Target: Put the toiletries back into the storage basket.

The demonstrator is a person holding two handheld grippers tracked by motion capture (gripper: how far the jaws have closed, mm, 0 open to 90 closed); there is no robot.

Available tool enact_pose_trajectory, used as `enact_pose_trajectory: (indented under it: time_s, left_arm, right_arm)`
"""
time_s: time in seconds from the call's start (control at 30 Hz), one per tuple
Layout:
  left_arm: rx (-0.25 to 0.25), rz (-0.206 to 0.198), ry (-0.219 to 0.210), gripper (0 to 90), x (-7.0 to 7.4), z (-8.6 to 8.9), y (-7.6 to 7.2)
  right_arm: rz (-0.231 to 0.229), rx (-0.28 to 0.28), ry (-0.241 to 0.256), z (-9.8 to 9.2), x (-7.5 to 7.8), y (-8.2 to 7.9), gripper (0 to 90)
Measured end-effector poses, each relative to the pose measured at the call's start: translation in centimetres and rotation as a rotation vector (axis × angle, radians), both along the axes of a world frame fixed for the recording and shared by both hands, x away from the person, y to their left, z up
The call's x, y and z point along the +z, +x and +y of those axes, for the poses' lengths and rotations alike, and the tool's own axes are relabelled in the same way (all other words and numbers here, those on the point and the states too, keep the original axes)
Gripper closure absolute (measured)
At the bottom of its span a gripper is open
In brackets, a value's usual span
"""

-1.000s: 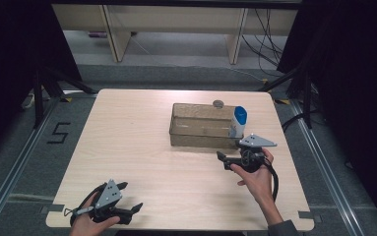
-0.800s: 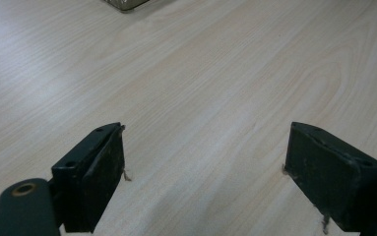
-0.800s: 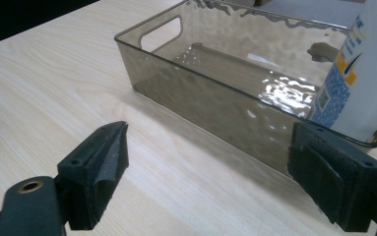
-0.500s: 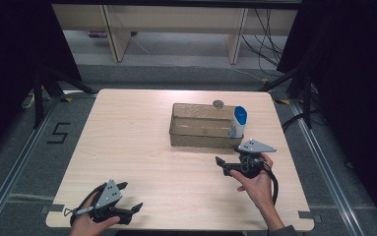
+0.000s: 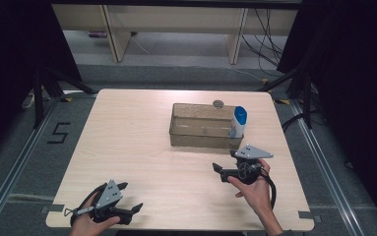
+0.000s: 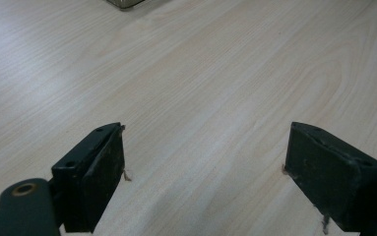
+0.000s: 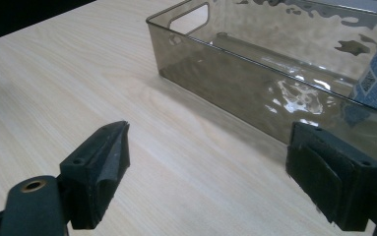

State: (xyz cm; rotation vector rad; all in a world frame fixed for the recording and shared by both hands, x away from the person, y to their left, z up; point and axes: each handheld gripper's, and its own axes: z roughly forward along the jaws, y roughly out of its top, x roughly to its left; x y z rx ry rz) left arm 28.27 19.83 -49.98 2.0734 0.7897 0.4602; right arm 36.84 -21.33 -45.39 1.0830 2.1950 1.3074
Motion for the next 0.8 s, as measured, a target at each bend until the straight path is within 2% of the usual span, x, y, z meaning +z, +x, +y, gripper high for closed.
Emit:
enact_pose_trajectory:
  time_s: [0.03, 0.13, 0.27, 0.3, 0.33, 0.37, 0.47, 0.5, 0.6, 0.63, 0.7, 0.73, 0.77, 0.8]
  left_arm:
    - [-0.003, -0.002, 0.001, 14.8, 0.0, 0.0, 0.0]
    - [-0.004, -0.002, -0.002, 14.8, 0.0, 0.0, 0.1]
    - [-0.004, -0.003, -0.004, 14.8, 0.0, 0.0, 0.0]
    - [0.001, -0.004, -0.002, 14.8, 0.0, 0.0, 0.0]
    - [0.001, -0.004, -0.003, 14.8, 0.0, 0.0, 0.0]
    - [0.003, -0.001, -0.006, 14.9, 0.0, 0.0, 0.0]
    - [0.003, 0.001, 0.008, 14.8, 0.1, 0.0, 0.0]
    - [0.002, -0.001, 0.005, 14.8, 0.0, 0.0, 0.0]
    - [0.003, 0.001, 0.007, 14.8, 0.1, 0.1, 0.0]
    - [0.001, 0.001, 0.005, 14.8, 0.0, 0.0, 0.0]
    - [0.002, 0.002, 0.007, 14.8, 0.1, 0.0, 0.0]
    - [0.002, 0.001, 0.006, 14.8, 0.0, 0.0, 0.0]
    - [0.001, 0.001, 0.006, 14.8, 0.0, 0.0, 0.0]
    - [0.001, 0.001, 0.006, 14.8, 0.0, 0.0, 0.0]
  right_arm:
    - [-0.002, -0.001, -0.018, -0.1, 0.1, -0.1, 17.8]
    - [-0.013, 0.002, -0.015, 0.0, 0.0, -0.2, 17.8]
    - [0.018, 0.005, 0.002, 0.2, -0.1, -0.6, 17.7]
    - [0.002, 0.01, -0.013, 0.0, -0.2, -0.6, 17.6]
    - [0.001, 0.024, 0.002, 0.1, -0.4, -0.6, 17.6]
    - [0.003, 0.009, -0.006, 0.1, -0.4, -0.7, 17.6]
    - [0.008, 0.017, -0.007, 0.1, -0.6, -0.9, 17.6]
    - [0.029, 0.011, -0.001, 0.2, -0.5, -1.2, 17.6]
    - [0.03, 0.012, -0.005, 0.2, -0.6, -1.3, 17.4]
    - [0.015, 0.02, -0.012, 0.1, -0.6, -1.3, 17.5]
    - [0.035, 0.019, 0.005, 0.2, -0.6, -1.5, 17.5]
    - [0.032, 0.019, 0.005, 0.2, -0.6, -1.6, 17.5]
    - [0.007, 0.026, -0.007, 0.1, -0.7, -1.4, 17.5]
    - [0.011, 0.03, -0.005, 0.0, -0.7, -1.5, 17.5]
